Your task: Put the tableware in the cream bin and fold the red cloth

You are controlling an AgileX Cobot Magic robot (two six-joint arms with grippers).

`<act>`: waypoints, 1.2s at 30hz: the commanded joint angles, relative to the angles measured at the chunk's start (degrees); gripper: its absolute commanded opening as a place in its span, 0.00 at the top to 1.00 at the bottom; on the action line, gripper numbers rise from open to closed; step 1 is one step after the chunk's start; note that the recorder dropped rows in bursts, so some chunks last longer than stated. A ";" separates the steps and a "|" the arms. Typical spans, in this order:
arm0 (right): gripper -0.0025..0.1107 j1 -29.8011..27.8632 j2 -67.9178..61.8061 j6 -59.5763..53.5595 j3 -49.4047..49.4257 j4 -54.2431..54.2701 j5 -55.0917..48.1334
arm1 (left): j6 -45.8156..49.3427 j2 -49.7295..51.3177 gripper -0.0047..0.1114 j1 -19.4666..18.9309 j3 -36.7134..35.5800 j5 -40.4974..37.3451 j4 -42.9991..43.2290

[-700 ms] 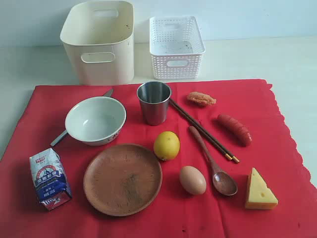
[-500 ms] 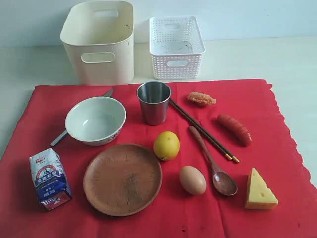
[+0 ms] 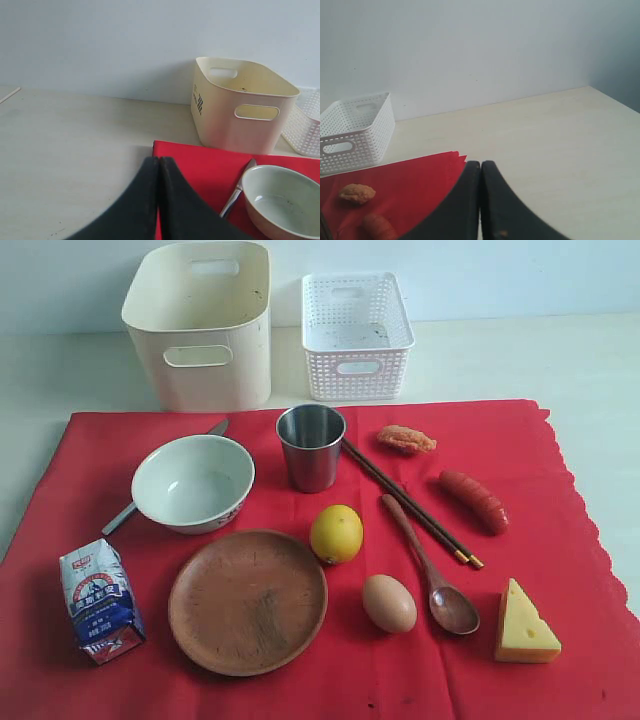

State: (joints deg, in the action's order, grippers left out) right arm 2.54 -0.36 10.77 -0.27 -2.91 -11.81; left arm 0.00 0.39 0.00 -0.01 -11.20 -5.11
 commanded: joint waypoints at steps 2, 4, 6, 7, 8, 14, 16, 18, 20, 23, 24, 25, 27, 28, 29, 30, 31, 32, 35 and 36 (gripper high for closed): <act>0.98 -0.34 0.36 -0.30 0.27 -0.01 0.66 | 0.00 -0.39 0.94 -0.07 0.01 -0.06 -0.46; 0.98 -0.34 0.36 -0.30 0.27 -0.01 0.66 | 0.00 -0.39 0.94 -0.07 0.01 -0.06 -0.46; 0.98 -0.34 0.36 -0.30 0.27 -0.01 0.66 | 0.00 -0.39 0.94 -0.07 0.01 -0.06 -0.46; 0.98 -0.34 0.36 -0.30 0.27 -0.01 0.66 | 0.00 -0.39 0.94 -0.07 0.01 -0.06 -0.46; 0.98 -0.34 0.36 -0.30 0.27 -0.01 0.66 | 0.00 -0.39 0.94 -0.07 0.01 -0.06 -0.46; 0.98 -0.34 0.36 -0.30 0.27 -0.01 6.07 | 0.00 -0.39 0.94 -0.07 0.01 -0.06 -0.46; 0.98 -0.34 0.36 -0.19 0.27 -0.01 9.91 | 0.00 -0.39 0.94 -0.07 0.01 -0.06 -0.46; 0.98 -0.34 0.36 -0.19 0.27 -0.01 13.35 | 0.00 -0.39 0.94 -0.07 0.01 -0.06 -0.46; 0.98 -0.34 0.36 -0.19 0.27 -0.01 17.21 | 0.00 -0.39 0.94 -0.07 0.01 -0.06 -0.46; 0.98 -0.34 0.36 -0.07 0.27 -0.01 24.64 | 0.00 -0.39 0.94 -0.07 0.01 -0.06 -0.46; 0.98 -0.34 0.36 1.47 0.27 -0.01 29.55 | 0.00 -0.39 0.94 -0.07 0.01 -0.06 -0.46; 0.98 -0.34 0.36 2.88 0.27 -0.01 31.10 | 0.00 -0.39 0.94 -0.07 0.01 -0.06 -0.46; 0.98 -0.34 0.36 5.57 0.11 -0.01 33.59 | 0.00 -0.39 0.94 -0.07 0.01 -0.06 -0.46; 0.98 -0.34 0.36 6.39 -1.33 -0.01 34.09 | 0.00 -0.39 0.94 -0.07 0.01 -0.06 -0.46; 0.98 -0.34 0.36 6.63 -2.25 -0.01 34.10 | 0.00 -0.39 0.94 -0.07 0.01 -0.06 -0.46; 0.98 -0.34 0.28 7.28 -4.18 -0.01 34.22 | 0.00 -0.39 0.94 -0.07 0.01 -0.06 -0.46; 0.98 -0.34 -0.61 7.38 -5.36 -0.01 34.66 | 0.00 -0.39 0.94 -0.07 0.01 -0.06 -0.46; 0.98 -0.34 -2.93 7.38 -8.06 -0.01 34.64 | 0.00 -0.39 0.94 -0.07 0.01 -0.06 -0.46; 0.98 -0.34 -11.83 7.38 -14.10 -0.56 33.15 | 0.00 -0.39 0.94 -0.07 0.01 -0.06 -0.46; 0.98 -0.34 -16.31 7.38 -16.32 -0.68 30.40 | 0.00 -0.39 0.94 -0.07 0.01 -0.06 -0.46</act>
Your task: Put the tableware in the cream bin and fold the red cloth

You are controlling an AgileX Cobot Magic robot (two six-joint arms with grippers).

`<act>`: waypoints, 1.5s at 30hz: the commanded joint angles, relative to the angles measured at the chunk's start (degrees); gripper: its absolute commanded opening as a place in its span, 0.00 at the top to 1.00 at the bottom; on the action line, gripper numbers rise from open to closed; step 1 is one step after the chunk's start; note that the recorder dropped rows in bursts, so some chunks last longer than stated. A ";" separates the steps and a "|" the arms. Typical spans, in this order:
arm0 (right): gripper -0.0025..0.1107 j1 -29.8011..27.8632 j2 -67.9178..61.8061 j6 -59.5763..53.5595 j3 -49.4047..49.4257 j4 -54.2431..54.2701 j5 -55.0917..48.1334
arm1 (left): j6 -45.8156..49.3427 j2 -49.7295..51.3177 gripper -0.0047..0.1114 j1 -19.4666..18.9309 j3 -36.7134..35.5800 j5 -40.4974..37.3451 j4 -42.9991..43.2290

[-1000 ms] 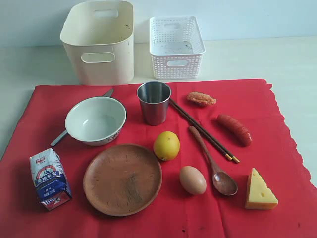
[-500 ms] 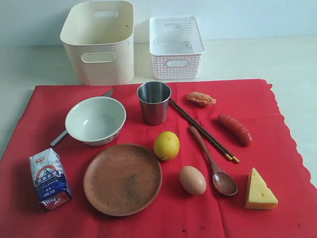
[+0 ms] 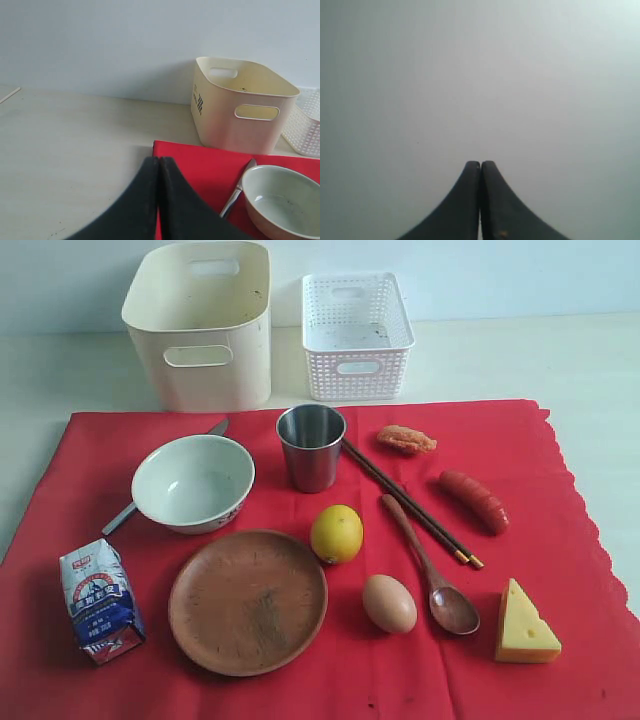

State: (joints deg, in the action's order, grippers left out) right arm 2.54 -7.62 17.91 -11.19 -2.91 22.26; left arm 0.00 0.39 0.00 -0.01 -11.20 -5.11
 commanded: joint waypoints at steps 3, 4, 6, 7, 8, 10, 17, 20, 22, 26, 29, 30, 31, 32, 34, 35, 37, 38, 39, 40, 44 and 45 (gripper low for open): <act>0.98 -0.34 -22.89 0.24 -12.55 -0.68 -15.68 | 0.00 -0.39 0.94 -0.07 0.01 -0.06 -0.46; 0.98 -0.34 -25.74 0.24 -13.61 -0.68 -17.11 | 0.00 -0.39 0.94 -0.07 0.01 -0.06 -0.46; 0.98 0.56 -32.66 0.12 -16.08 -0.68 -20.51 | 0.00 -0.39 0.94 -0.07 0.01 -0.06 -0.46; 0.98 1.20 -36.11 0.13 -17.07 -0.68 -21.80 | 0.00 -0.39 0.94 -0.07 0.01 -0.06 -0.46; 0.98 2.27 -39.63 0.13 -18.36 -0.68 -23.45 | 0.00 -0.39 0.94 -0.07 0.01 -0.06 -0.46; 0.98 4.87 -45.88 -0.51 -20.81 -0.68 -26.45 | 0.00 -0.39 0.94 -0.07 0.01 -0.06 -0.46; 0.98 17.07 -67.74 -6.73 -30.53 -0.57 -31.58 | 0.00 -0.39 0.94 -0.07 0.01 -0.06 -0.46; 0.98 20.61 -75.12 -7.79 -34.57 -0.44 -35.72 | 0.00 -0.39 0.94 -0.07 0.01 -0.06 -0.46; 0.98 22.57 -79.56 -7.79 -37.38 -0.44 -38.53 | 0.00 -0.39 0.94 -0.07 0.01 -0.06 -0.46; 0.90 25.50 -85.88 -7.79 -42.13 -0.44 -40.51 | 0.00 -0.39 0.94 -0.07 0.01 -0.06 -0.46; 0.79 27.57 -89.97 -8.31 -45.57 -0.44 -42.37 | 0.00 -0.39 0.94 -0.07 0.01 -0.06 -0.46; 0.74 28.18 -91.19 -9.81 -46.63 -0.44 -42.48 | 0.00 -0.39 0.94 -0.07 0.01 -0.06 -0.46; 0.70 28.84 -92.46 -11.31 -47.63 -0.44 -42.37 | 0.00 -0.39 0.94 -0.07 0.01 -0.06 -0.46; 0.67 29.15 -93.42 -12.16 -48.62 -0.44 -42.37 | 0.00 -0.39 0.94 -0.07 0.01 -0.06 -0.46; 0.58 29.80 -95.82 -13.05 -50.48 -0.32 -42.56 | 0.00 -0.39 0.94 -0.07 0.01 -0.06 -0.46; 0.54 29.80 -96.75 -13.58 -51.16 -0.32 -42.76 | 0.00 -0.39 0.94 -0.07 0.01 -0.06 -0.46; 0.49 29.80 -99.12 -13.64 -52.96 -0.32 -43.57 | 0.00 -0.39 0.94 -0.07 0.01 -0.06 -0.46; 0.47 29.64 -100.22 -13.64 -53.64 -0.32 -43.95 | 0.00 -0.39 0.94 -0.07 0.01 -0.06 -0.46; 0.46 29.64 -101.28 -13.64 -54.70 -0.63 -44.68 | 0.00 -0.39 0.94 -0.07 0.01 -0.06 -0.46; 0.45 29.64 -102.35 -13.64 -55.41 -0.63 -45.06 | 0.00 -0.39 0.94 -0.07 0.01 -0.06 -0.46; 0.45 29.64 -106.46 -13.91 -58.74 -1.06 -45.04 | 0.00 -0.39 0.94 -0.07 0.01 -0.06 -0.46; 0.45 29.64 -107.60 -13.91 -59.61 -1.80 -45.04 | 0.00 -0.39 0.94 -0.07 0.01 -0.06 -0.46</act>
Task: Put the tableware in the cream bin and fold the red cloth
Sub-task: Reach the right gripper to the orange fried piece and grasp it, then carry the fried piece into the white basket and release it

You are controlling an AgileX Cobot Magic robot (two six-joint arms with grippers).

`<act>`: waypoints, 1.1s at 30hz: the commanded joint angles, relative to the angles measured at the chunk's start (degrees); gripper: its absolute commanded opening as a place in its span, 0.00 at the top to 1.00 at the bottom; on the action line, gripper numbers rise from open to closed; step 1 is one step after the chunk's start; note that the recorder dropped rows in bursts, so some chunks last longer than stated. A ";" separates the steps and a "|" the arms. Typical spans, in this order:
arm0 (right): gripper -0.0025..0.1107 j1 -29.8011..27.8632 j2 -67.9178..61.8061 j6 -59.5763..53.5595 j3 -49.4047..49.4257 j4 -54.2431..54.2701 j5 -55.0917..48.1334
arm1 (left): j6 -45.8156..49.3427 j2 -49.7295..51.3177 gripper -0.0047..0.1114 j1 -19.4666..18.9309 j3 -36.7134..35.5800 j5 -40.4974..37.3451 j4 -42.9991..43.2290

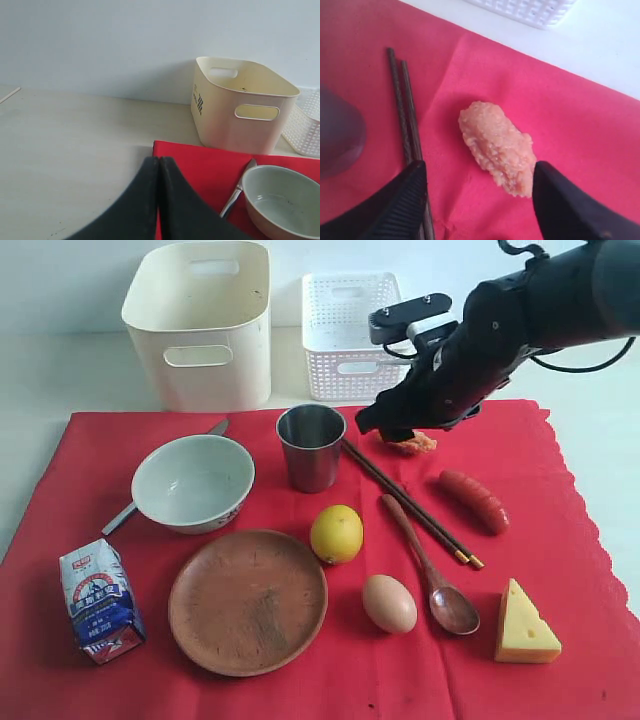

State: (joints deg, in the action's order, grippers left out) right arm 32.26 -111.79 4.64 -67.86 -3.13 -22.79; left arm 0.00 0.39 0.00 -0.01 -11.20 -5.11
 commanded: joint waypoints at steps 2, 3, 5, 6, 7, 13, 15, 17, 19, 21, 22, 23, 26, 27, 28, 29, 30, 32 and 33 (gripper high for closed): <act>0.45 -0.08 -5.46 -0.64 -4.24 -2.22 0.01 | 0.00 -0.39 0.94 -0.07 0.01 -0.06 -0.46; 0.45 -0.08 -6.52 -0.64 -4.83 -2.72 0.01 | 0.00 -0.39 0.94 -0.07 0.01 -0.06 -0.46; 0.45 -0.08 -8.46 -0.54 -5.67 -3.54 0.01 | 0.00 -0.39 0.94 -0.07 0.01 -0.06 -0.46; 0.45 -0.08 -9.23 -0.54 -5.87 -3.54 0.01 | 0.00 -0.39 0.94 -0.07 0.01 -0.06 -0.46; 0.45 -0.08 -9.69 -0.54 -5.87 -3.54 0.15 | 0.00 -0.39 0.94 -0.07 0.01 -0.06 -0.46; 0.58 -0.08 -9.80 -0.54 -5.87 -3.54 0.01 | 0.00 -0.39 0.94 -0.07 0.01 -0.06 -0.46; 0.68 -0.08 -9.44 -0.54 -5.87 -3.54 -0.29 | 0.00 -0.39 0.94 -0.07 0.01 -0.06 -0.46; 0.76 -0.08 -8.79 -0.54 -5.87 -3.54 -0.92 | 0.00 -0.39 0.94 -0.07 0.01 -0.06 -0.46; 0.84 -0.08 -8.06 -0.54 -5.87 -3.54 -1.64 | 0.00 -0.39 0.94 -0.07 0.01 -0.06 -0.46; 0.90 -0.08 -7.20 -0.54 -5.87 -3.54 -2.26 | 0.00 -0.39 0.94 -0.07 0.01 -0.06 -0.46; 0.95 -0.08 -6.07 -0.42 -5.87 -3.54 -2.95 | 0.00 -0.39 0.94 -0.07 0.01 -0.06 -0.46; 0.97 -0.08 -5.36 -0.42 -5.87 -3.54 -3.30 | 0.00 -0.39 0.94 -0.07 0.01 -0.06 -0.46; 0.98 -0.08 -2.89 -0.42 -5.87 -3.33 -3.44 | 0.00 -0.39 0.94 -0.07 0.01 -0.06 -0.46; 0.98 -0.08 -1.31 -0.42 -5.87 -3.33 -3.31 | 0.00 -0.39 0.94 -0.07 0.01 -0.06 -0.46; 0.98 -0.08 -0.56 -0.42 -5.87 -3.33 -3.04 | 0.00 -0.39 0.94 -0.07 0.01 -0.06 -0.46; 0.98 -0.08 0.60 -0.42 -5.87 -3.33 -1.85 | 0.00 -0.39 0.94 -0.07 0.01 -0.06 -0.46; 0.98 -0.08 1.03 -0.42 -5.87 -3.33 -0.97 | 0.00 -0.39 0.94 -0.07 0.01 -0.06 -0.46; 0.98 -0.08 1.82 -0.21 -5.87 -3.33 3.59 | 0.00 -0.39 0.94 -0.07 0.01 -0.06 -0.46; 0.98 -0.08 1.82 -0.21 -5.87 -3.33 5.86 | 0.00 -0.39 0.94 -0.07 0.01 -0.06 -0.46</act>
State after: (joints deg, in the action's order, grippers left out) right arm 32.15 -110.69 4.26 -73.57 -6.58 -21.42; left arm 0.00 0.39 0.00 -0.01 -11.20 -5.11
